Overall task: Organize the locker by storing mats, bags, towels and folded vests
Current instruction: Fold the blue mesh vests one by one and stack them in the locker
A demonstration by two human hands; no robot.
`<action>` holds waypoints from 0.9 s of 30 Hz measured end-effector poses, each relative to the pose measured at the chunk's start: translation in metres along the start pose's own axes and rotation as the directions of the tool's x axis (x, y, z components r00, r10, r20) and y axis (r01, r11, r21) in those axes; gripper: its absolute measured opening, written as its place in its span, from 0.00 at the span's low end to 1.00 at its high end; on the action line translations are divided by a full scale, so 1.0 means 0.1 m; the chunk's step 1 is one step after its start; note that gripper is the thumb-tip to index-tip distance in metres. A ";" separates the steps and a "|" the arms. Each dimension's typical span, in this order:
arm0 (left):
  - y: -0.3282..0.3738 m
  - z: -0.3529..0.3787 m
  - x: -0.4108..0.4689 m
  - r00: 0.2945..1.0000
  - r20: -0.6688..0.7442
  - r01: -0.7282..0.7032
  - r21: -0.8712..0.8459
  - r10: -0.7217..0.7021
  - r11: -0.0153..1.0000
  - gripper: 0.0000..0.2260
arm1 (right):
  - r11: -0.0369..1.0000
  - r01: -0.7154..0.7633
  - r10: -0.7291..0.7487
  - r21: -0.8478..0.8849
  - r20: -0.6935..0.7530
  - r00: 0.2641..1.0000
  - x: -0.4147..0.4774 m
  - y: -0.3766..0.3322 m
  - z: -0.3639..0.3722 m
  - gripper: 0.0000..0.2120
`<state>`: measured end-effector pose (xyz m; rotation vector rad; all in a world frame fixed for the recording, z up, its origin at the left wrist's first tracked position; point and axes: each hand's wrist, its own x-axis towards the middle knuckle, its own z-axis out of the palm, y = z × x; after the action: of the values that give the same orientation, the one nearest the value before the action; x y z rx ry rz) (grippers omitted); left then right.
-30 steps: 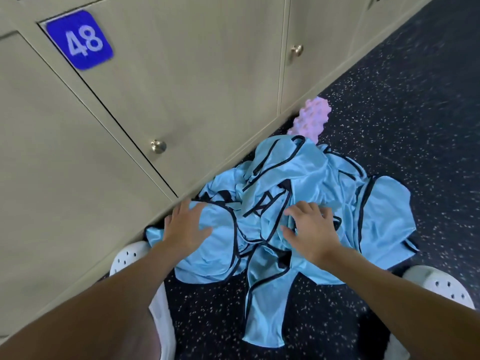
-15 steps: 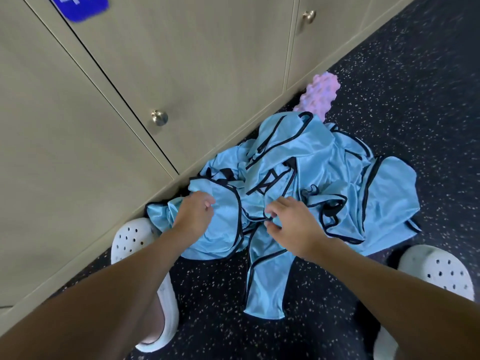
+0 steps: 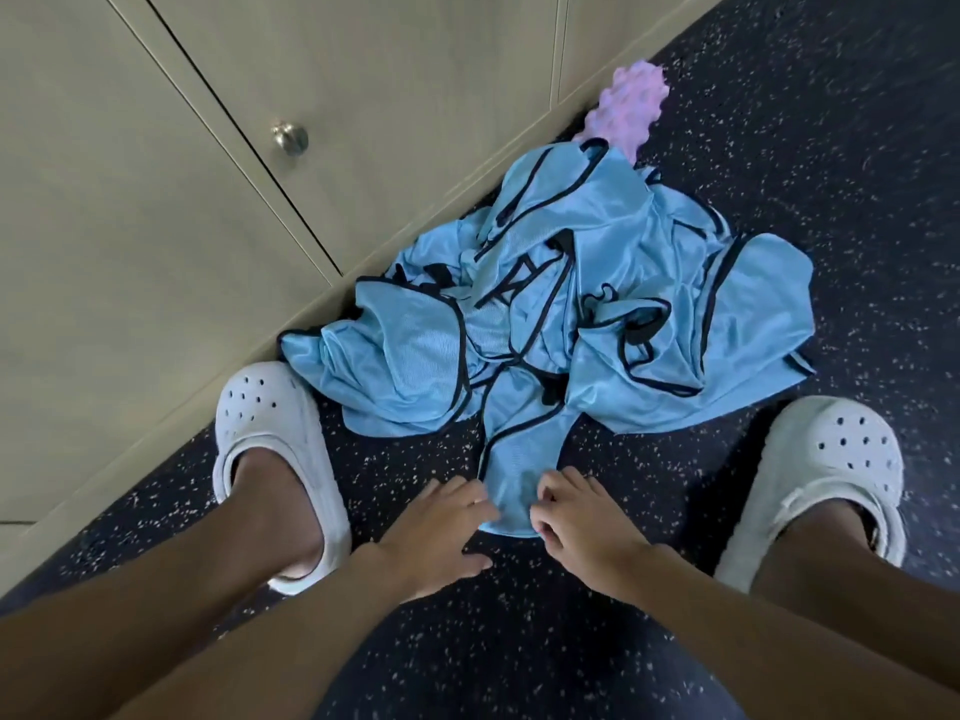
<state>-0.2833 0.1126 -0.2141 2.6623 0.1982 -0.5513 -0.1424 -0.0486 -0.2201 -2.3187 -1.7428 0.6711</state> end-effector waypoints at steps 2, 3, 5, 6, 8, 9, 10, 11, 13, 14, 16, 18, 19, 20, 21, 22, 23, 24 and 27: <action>0.02 0.01 0.00 0.996 -0.075 0.056 0.001 -0.056 0.998 0.16 | 1.000 -0.015 0.015 0.008 -0.017 1.000 0.03 -0.03 -0.01 0.02; 0.03 0.01 0.00 0.991 -0.105 0.087 -0.007 -0.087 0.996 0.12 | 1.000 -0.020 0.020 0.019 0.003 1.000 0.03 -0.03 0.00 0.05; 0.05 -0.01 0.01 0.983 -0.128 0.135 0.002 -0.134 0.991 0.09 | 1.000 -0.024 0.024 0.002 0.050 0.998 0.03 0.00 -0.02 0.09; 0.07 -0.01 0.01 0.982 -0.126 0.147 0.019 -0.143 0.989 0.08 | 1.000 -0.016 0.017 -0.019 0.069 0.997 0.03 -0.01 -0.03 0.11; 0.12 0.00 0.00 0.981 -0.116 0.162 0.058 -0.155 0.985 0.07 | 0.999 -0.029 0.034 -0.046 0.105 0.994 0.05 -0.03 -0.04 0.10; 0.14 -0.01 0.00 0.981 -0.116 0.164 0.067 -0.156 0.984 0.07 | 0.997 -0.047 0.052 -0.056 0.106 0.993 0.06 -0.05 -0.05 0.09; 0.15 -0.02 0.00 0.981 -0.128 0.155 0.064 -0.146 0.986 0.07 | 0.996 -0.071 0.075 -0.045 0.089 0.993 0.07 -0.07 -0.06 0.08; 0.16 -0.04 0.00 0.980 -0.157 0.133 0.043 -0.125 0.990 0.05 | 0.995 -0.095 0.096 -0.014 0.061 0.994 0.07 -0.07 -0.08 0.08; 0.19 -0.18 0.00 0.973 -0.219 0.070 -0.047 -0.079 0.996 0.03 | 0.986 -0.147 0.148 0.078 -0.012 0.989 0.08 -0.09 -0.17 0.07; 0.20 -0.29 -0.01 0.965 -0.250 0.053 -0.126 -0.084 0.991 0.03 | 0.972 -0.181 0.190 0.150 -0.051 0.980 0.08 -0.10 -0.27 0.05; 0.24 -0.64 -0.01 0.939 -0.299 0.073 -0.305 -0.168 0.950 0.04 | 0.915 -0.231 0.281 0.330 -0.114 0.953 0.12 -0.12 -0.56 0.02; 0.28 -1.06 0.03 0.908 -0.351 0.072 -0.404 -0.227 0.912 0.06 | 0.857 -0.215 0.330 0.469 -0.178 0.927 0.22 -0.13 -0.98 0.02; 0.31 -1.28 0.06 0.891 -0.394 0.045 -0.421 -0.228 0.906 0.07 | 0.840 -0.182 0.333 0.511 -0.220 0.917 0.27 -0.14 -1.22 0.02; 0.35 -1.51 0.08 0.870 -0.441 0.007 -0.434 -0.219 0.901 0.07 | 0.828 -0.142 0.329 0.542 -0.266 0.906 0.31 -0.15 -1.47 0.02; 0.40 -1.75 0.11 0.843 -0.498 -0.042 -0.440 -0.205 0.897 0.06 | 0.821 -0.098 0.321 0.563 -0.313 0.894 0.35 -0.17 -1.75 0.02; 0.46 -1.99 0.12 0.809 -0.553 -0.085 -0.442 -0.197 0.893 0.05 | 0.818 -0.057 0.314 0.573 -0.361 0.878 0.38 -0.18 -2.01 0.02; 0.52 -2.23 0.14 0.772 -0.606 -0.123 -0.437 -0.191 0.891 0.04 | 0.823 -0.017 0.306 0.568 -0.417 0.856 0.40 -0.20 -2.29 0.03; 0.59 -2.47 0.14 0.735 -0.651 -0.149 -0.428 -0.189 0.892 0.03 | 0.836 0.014 0.299 0.549 -0.475 0.828 0.42 -0.22 -2.56 0.04; 0.82 -3.16 0.12 0.621 -0.766 -0.223 -0.376 -0.167 0.899 0.06 | 0.874 0.074 0.265 0.479 -0.600 0.755 0.41 -0.33 -3.29 0.06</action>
<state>-0.1446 0.1723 0.0759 2.2474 0.4650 0.6752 -0.0158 0.0447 0.0742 -1.9500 -0.9946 0.2017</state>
